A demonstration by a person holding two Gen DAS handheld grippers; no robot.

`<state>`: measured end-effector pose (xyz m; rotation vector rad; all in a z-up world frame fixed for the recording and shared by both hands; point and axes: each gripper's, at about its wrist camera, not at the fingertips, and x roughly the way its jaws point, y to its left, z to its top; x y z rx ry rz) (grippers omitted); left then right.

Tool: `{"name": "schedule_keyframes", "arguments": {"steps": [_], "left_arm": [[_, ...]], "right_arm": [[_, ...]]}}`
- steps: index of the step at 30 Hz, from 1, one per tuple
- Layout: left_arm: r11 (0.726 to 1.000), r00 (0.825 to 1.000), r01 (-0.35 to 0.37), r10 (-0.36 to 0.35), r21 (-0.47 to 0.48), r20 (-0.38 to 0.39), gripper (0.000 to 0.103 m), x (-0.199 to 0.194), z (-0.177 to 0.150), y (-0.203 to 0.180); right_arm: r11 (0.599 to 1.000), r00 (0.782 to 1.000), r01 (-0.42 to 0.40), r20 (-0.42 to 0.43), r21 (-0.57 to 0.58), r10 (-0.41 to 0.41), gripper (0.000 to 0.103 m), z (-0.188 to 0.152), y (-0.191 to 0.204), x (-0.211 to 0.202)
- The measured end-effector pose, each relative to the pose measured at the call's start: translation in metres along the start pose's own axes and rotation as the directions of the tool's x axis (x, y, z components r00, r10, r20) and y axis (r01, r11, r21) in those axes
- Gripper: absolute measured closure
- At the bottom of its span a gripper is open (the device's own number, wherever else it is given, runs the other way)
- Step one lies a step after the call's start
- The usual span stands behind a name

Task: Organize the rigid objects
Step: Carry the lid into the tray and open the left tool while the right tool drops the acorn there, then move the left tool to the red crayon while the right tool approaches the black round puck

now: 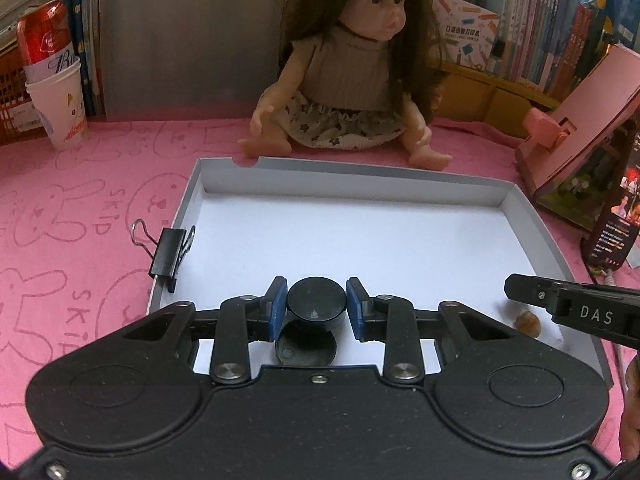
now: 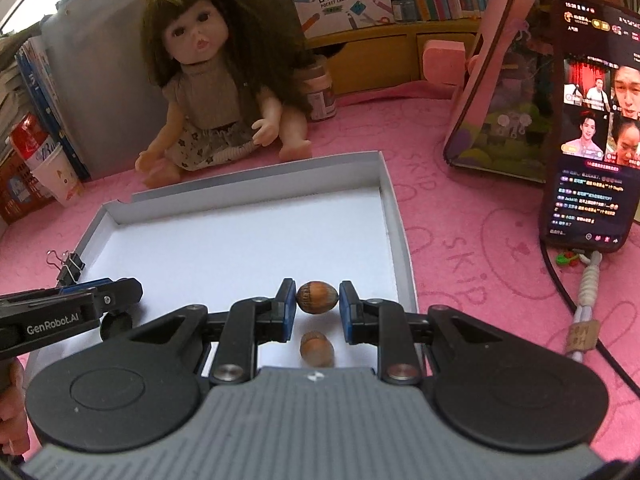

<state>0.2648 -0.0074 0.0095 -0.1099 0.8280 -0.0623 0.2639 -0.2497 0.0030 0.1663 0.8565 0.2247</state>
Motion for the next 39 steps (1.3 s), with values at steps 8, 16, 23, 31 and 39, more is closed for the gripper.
{"name": "schedule_keyframes", "arguments": {"steps": [8, 16, 23, 31, 39], "left_arm": [[1.0, 1.0, -0.01, 0.01, 0.016, 0.005, 0.073, 0.003, -0.002, -0.002], [0.999, 1.0, 0.014, -0.014, 0.049, 0.009, 0.061, -0.005, -0.004, -0.006], [0.996, 0.996, 0.072, -0.074, 0.062, 0.044, 0.041, -0.034, -0.013, -0.009], [0.988, 0.989, 0.109, -0.119, 0.114, 0.091, 0.031, -0.071, -0.031, -0.017], [0.979, 0.982, 0.116, -0.139, 0.165, 0.131, 0.029, -0.101, -0.057, -0.021]], "right_arm": [[1.0, 1.0, 0.005, -0.004, 0.0, -0.005, 0.076, -0.003, -0.001, 0.004], [0.999, 0.999, -0.025, 0.02, -0.02, 0.026, 0.042, -0.006, 0.0, -0.002], [0.997, 0.996, -0.009, 0.084, -0.078, 0.015, 0.024, -0.012, 0.006, -0.022], [0.995, 0.99, -0.028, 0.137, -0.095, 0.041, 0.015, -0.026, 0.004, -0.047], [0.992, 0.98, -0.06, 0.184, -0.114, 0.081, 0.01, -0.046, 0.001, -0.075]]}}
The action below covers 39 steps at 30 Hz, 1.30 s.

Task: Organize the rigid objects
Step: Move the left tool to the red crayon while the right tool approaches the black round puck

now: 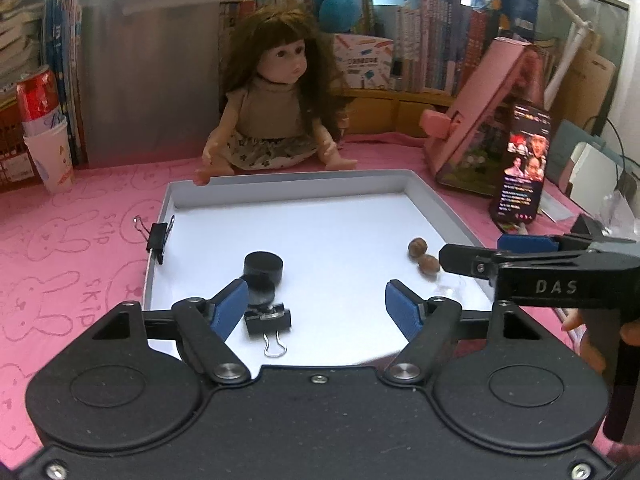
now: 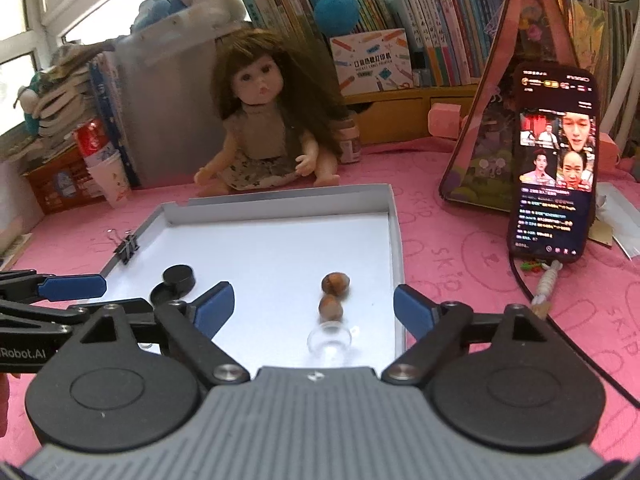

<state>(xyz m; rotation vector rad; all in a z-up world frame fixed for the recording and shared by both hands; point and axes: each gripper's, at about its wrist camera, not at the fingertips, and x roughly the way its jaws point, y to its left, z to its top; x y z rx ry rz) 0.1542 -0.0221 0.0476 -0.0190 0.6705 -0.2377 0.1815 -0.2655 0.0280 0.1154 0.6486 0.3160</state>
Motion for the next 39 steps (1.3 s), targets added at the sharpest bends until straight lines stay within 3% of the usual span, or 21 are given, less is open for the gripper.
{"name": "schedule_keyframes", "arguments": {"steps": [17, 39], "left_arm": [[0.999, 1.0, 0.03, -0.03, -0.027, 0.009, 0.028, -0.046, -0.046, 0.001], [0.999, 0.998, 0.032, -0.032, 0.002, -0.045, 0.028, -0.07, -0.098, -0.006]], "right_arm": [[0.998, 0.996, -0.02, 0.087, -0.054, 0.024, 0.003, -0.04, 0.011, -0.06], [0.991, 0.997, 0.006, 0.073, -0.135, 0.004, 0.002, -0.094, 0.02, -0.086]]}}
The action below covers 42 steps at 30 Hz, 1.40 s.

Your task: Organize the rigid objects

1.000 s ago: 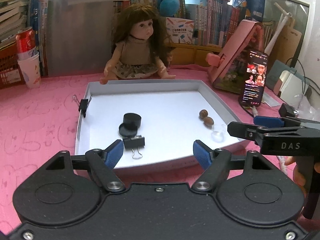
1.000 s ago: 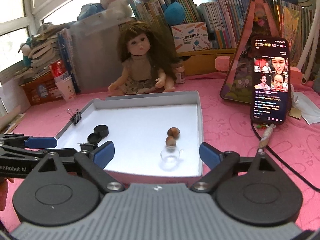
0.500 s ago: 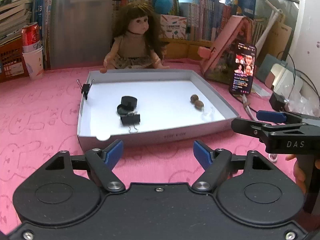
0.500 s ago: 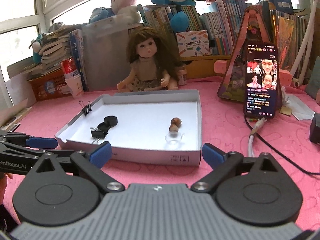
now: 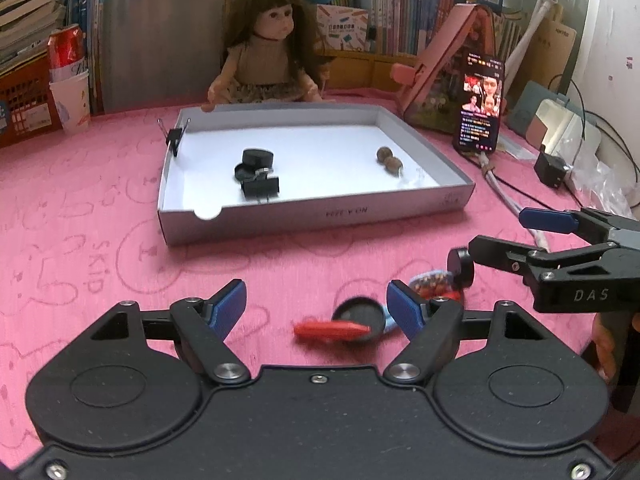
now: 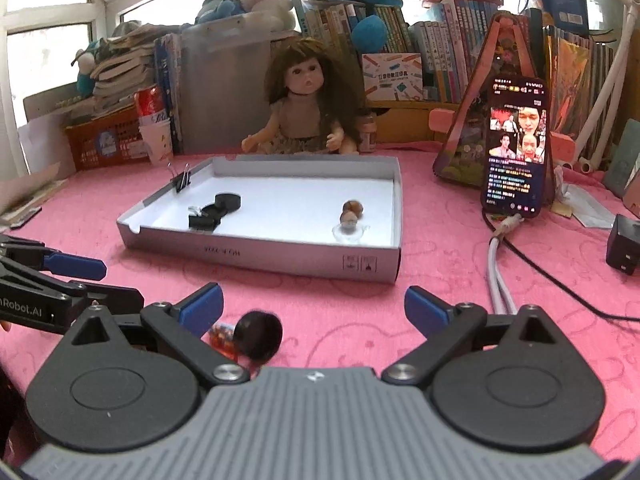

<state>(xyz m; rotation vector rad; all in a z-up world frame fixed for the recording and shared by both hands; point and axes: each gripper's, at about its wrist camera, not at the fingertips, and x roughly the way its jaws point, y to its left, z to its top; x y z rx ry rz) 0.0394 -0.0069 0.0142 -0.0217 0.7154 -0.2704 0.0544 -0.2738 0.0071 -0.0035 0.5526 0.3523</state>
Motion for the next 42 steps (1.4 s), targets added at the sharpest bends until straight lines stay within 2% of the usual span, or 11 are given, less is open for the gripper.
{"name": "schedule_keyframes", "arguments": {"steps": [12, 21, 23, 27, 32, 35, 36, 39, 42], "left_arm": [[1.0, 0.999, 0.019, -0.019, -0.011, -0.026, 0.032, -0.002, -0.017, -0.001], [0.998, 0.999, 0.048, -0.048, -0.049, -0.012, 0.041, 0.001, -0.021, -0.001], [0.998, 0.999, 0.046, -0.047, -0.045, -0.007, 0.047, 0.002, -0.022, -0.002], [0.999, 0.999, 0.038, -0.038, -0.038, 0.0, 0.051, 0.003, -0.023, -0.004], [0.999, 1.0, 0.026, -0.026, -0.027, 0.007, 0.064, 0.002, -0.024, -0.006], [0.999, 1.0, -0.01, 0.011, -0.033, 0.01, 0.075, 0.002, -0.024, -0.007], [0.999, 1.0, -0.019, 0.019, -0.034, 0.012, 0.075, 0.003, -0.023, -0.006], [0.999, 1.0, -0.023, 0.023, -0.045, 0.011, 0.075, 0.002, -0.023, -0.004], [0.999, 1.0, -0.023, 0.024, -0.043, 0.012, 0.075, 0.0, -0.023, -0.004]], "right_arm": [[0.999, 1.0, 0.004, -0.017, -0.035, -0.005, 0.002, -0.019, 0.013, 0.001], [0.994, 0.996, -0.086, -0.018, 0.064, 0.087, 0.003, -0.019, 0.0, 0.019], [0.993, 0.995, -0.098, -0.022, 0.071, 0.1, 0.005, -0.02, 0.0, 0.022], [0.991, 0.992, -0.118, -0.037, 0.065, 0.121, 0.012, -0.019, 0.001, 0.024], [0.988, 0.988, -0.148, -0.037, 0.038, 0.149, 0.024, -0.021, 0.005, 0.022], [0.985, 0.984, -0.172, -0.036, 0.027, 0.173, 0.041, -0.021, 0.008, 0.02], [0.983, 0.983, -0.179, -0.038, 0.023, 0.18, 0.049, -0.022, 0.009, 0.02], [0.984, 0.984, -0.176, -0.037, -0.005, 0.175, 0.062, -0.024, 0.014, 0.018], [0.983, 0.983, -0.182, -0.038, -0.019, 0.182, 0.069, -0.024, 0.018, 0.016]]}}
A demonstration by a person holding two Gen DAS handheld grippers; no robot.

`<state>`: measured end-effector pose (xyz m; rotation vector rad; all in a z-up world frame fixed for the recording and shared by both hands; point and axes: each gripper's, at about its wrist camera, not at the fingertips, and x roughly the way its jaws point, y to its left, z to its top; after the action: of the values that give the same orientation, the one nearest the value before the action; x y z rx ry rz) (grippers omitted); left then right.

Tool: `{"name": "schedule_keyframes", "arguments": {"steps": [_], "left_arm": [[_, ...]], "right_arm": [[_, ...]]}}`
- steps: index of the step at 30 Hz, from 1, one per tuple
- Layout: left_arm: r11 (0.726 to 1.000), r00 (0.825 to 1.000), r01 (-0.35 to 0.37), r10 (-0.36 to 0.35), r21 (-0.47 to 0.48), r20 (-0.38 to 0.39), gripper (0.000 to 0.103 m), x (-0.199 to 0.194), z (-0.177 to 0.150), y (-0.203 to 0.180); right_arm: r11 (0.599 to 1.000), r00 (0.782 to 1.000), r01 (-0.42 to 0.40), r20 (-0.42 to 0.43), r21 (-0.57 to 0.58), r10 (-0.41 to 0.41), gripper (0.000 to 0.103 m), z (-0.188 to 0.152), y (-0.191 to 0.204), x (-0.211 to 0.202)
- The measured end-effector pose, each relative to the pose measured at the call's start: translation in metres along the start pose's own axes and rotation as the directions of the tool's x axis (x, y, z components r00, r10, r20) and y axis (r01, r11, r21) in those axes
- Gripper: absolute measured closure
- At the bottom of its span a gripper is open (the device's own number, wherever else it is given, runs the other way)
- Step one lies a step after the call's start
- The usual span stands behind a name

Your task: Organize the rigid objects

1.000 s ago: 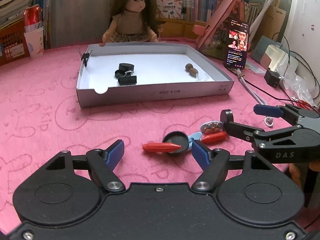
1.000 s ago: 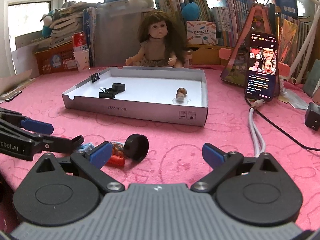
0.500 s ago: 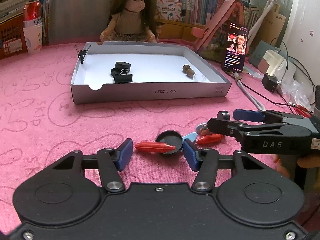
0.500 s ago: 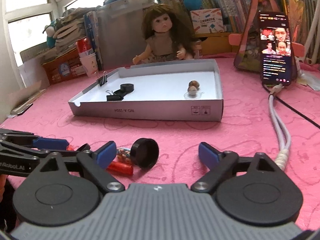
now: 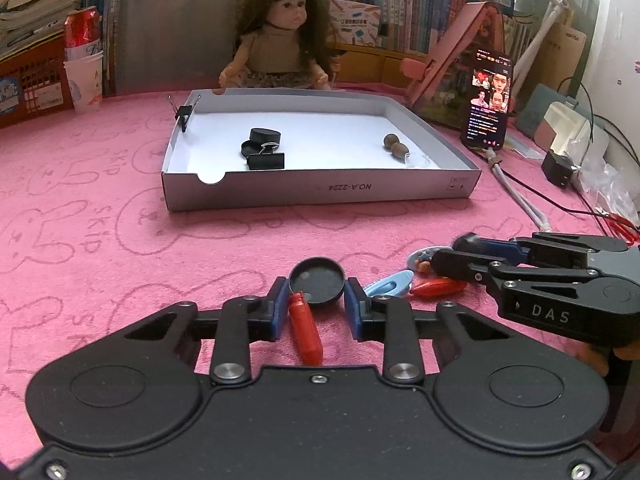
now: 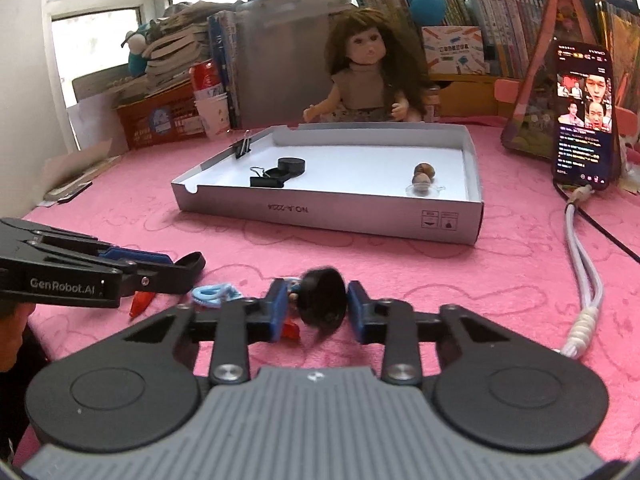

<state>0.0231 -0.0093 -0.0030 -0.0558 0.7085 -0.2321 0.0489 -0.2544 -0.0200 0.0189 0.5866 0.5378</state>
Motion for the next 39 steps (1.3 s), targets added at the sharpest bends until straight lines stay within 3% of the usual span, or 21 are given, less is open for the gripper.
{"name": "schedule_keyframes", "arguments": {"steps": [9, 14, 16, 21, 27, 33, 36, 39], "left_arm": [[1.0, 1.0, -0.001, 0.0, 0.014, 0.012, 0.075, -0.007, 0.0, 0.001], [0.999, 1.0, -0.015, 0.014, 0.032, 0.02, 0.069, -0.01, -0.002, 0.001], [0.999, 1.0, -0.016, 0.015, 0.038, 0.022, 0.066, -0.012, -0.003, 0.001], [0.997, 0.999, -0.03, 0.028, 0.071, 0.03, 0.065, -0.02, -0.007, 0.0], [0.997, 0.999, -0.03, 0.029, 0.078, 0.014, 0.064, -0.026, -0.013, -0.001], [0.999, 1.0, -0.021, 0.021, 0.04, -0.01, 0.067, -0.022, -0.017, 0.002], [0.998, 0.999, -0.038, 0.038, 0.047, -0.007, 0.079, -0.021, -0.018, 0.001], [0.998, 0.999, -0.035, 0.036, 0.057, -0.004, 0.086, -0.022, -0.019, 0.001]], "right_arm": [[1.0, 0.999, 0.025, 0.021, -0.013, -0.024, 0.07, 0.001, 0.003, -0.007], [0.998, 0.998, 0.064, 0.028, 0.01, -0.064, 0.064, 0.001, -0.006, -0.013], [0.996, 0.996, 0.086, 0.031, 0.025, -0.087, 0.05, 0.0, -0.011, -0.016], [0.987, 0.986, 0.161, 0.035, 0.018, -0.161, 0.05, -0.002, -0.017, -0.022], [0.984, 0.983, 0.176, 0.053, -0.026, -0.175, 0.046, -0.005, -0.012, -0.031], [0.981, 0.985, 0.167, 0.063, -0.096, -0.161, 0.039, -0.01, 0.002, -0.033], [0.979, 0.982, 0.18, 0.069, -0.096, -0.174, 0.028, -0.012, 0.004, -0.031], [0.979, 0.982, 0.182, 0.076, -0.095, -0.175, 0.027, -0.014, 0.005, -0.031]]}}
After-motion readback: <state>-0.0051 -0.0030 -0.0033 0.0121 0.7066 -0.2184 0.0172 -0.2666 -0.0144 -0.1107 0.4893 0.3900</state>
